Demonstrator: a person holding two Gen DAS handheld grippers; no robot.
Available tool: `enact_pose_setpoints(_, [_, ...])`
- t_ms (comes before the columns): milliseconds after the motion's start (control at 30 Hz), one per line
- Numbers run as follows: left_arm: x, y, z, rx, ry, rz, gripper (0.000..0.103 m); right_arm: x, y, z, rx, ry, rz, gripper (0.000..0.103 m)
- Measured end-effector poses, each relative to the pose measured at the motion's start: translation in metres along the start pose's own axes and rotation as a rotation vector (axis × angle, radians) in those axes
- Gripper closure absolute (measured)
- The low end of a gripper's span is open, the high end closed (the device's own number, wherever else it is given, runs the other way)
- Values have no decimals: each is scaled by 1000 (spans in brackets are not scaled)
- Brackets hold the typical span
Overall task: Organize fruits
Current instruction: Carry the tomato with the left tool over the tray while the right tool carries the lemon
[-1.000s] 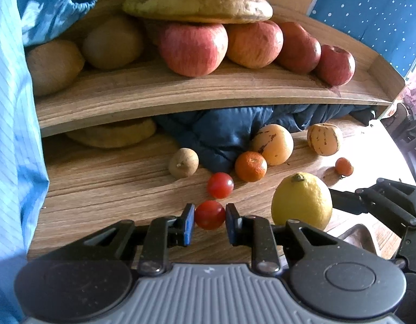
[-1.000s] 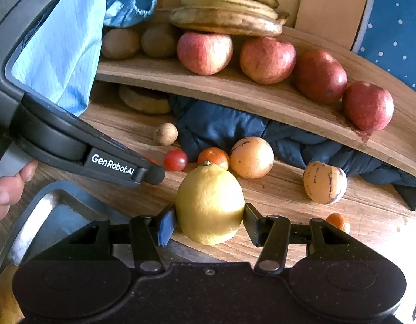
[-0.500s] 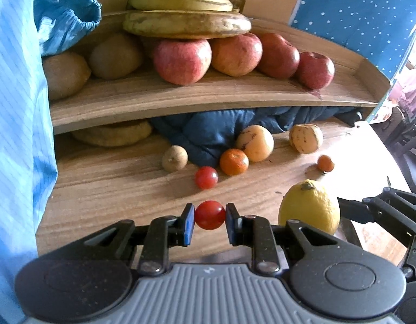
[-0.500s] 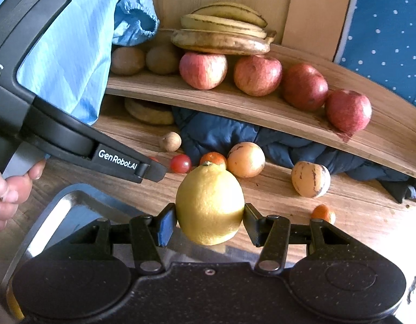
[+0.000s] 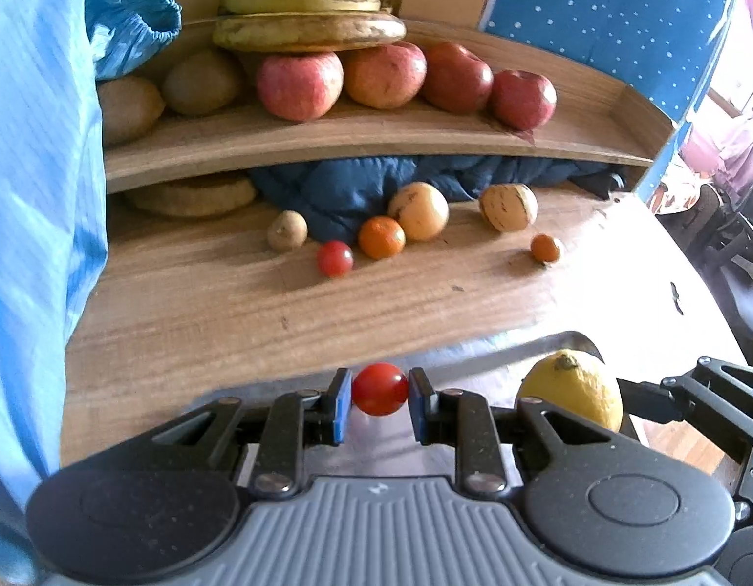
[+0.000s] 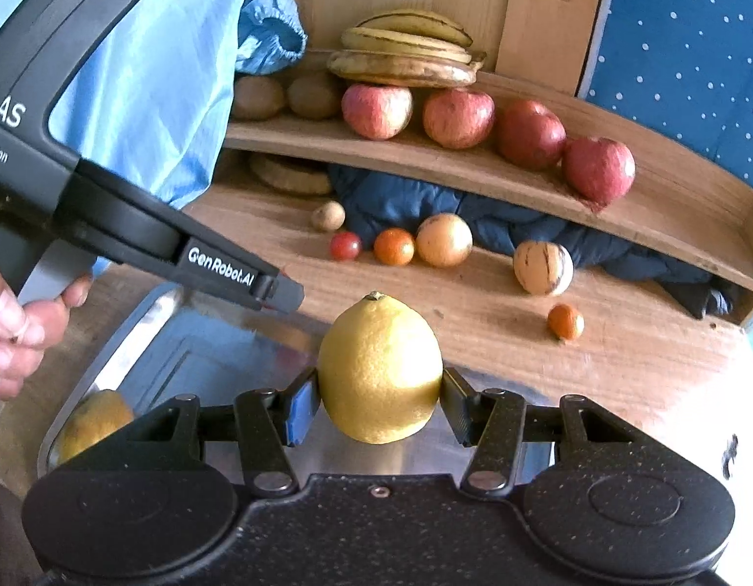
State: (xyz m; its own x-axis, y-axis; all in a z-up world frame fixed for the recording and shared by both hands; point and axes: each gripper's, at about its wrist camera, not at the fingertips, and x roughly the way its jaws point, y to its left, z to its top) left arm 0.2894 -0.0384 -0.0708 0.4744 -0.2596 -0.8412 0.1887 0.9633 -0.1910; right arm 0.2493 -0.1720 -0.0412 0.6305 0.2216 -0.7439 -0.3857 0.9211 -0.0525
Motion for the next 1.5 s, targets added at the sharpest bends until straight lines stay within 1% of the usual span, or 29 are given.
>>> enact_pose_setpoints(300, [-14, -21, -36, -8, 27, 4, 77, -27, 5, -38, 2, 40, 31, 48])
enact_pose_setpoints(433, [-17, -29, -47, -10, 30, 10, 77, -34, 6, -54, 4, 67, 38, 48])
enact_pose_setpoints(600, [-19, -36, -57, -9, 45, 22, 77, -42, 9, -65, 5, 85, 46, 48])
enact_pose_setpoints(833, [-18, -42, -64, -5, 70, 41, 77, -45, 9, -73, -1, 104, 62, 48])
enact_pose_setpoints(1267, [-8, -47, -64, 2, 123, 68, 76, -41, 6, -77, -12, 137, 74, 48])
enact_pose_setpoints(1500, [-7, -47, -64, 6, 128, 74, 76, -40, 6, -76, -17, 141, 79, 48])
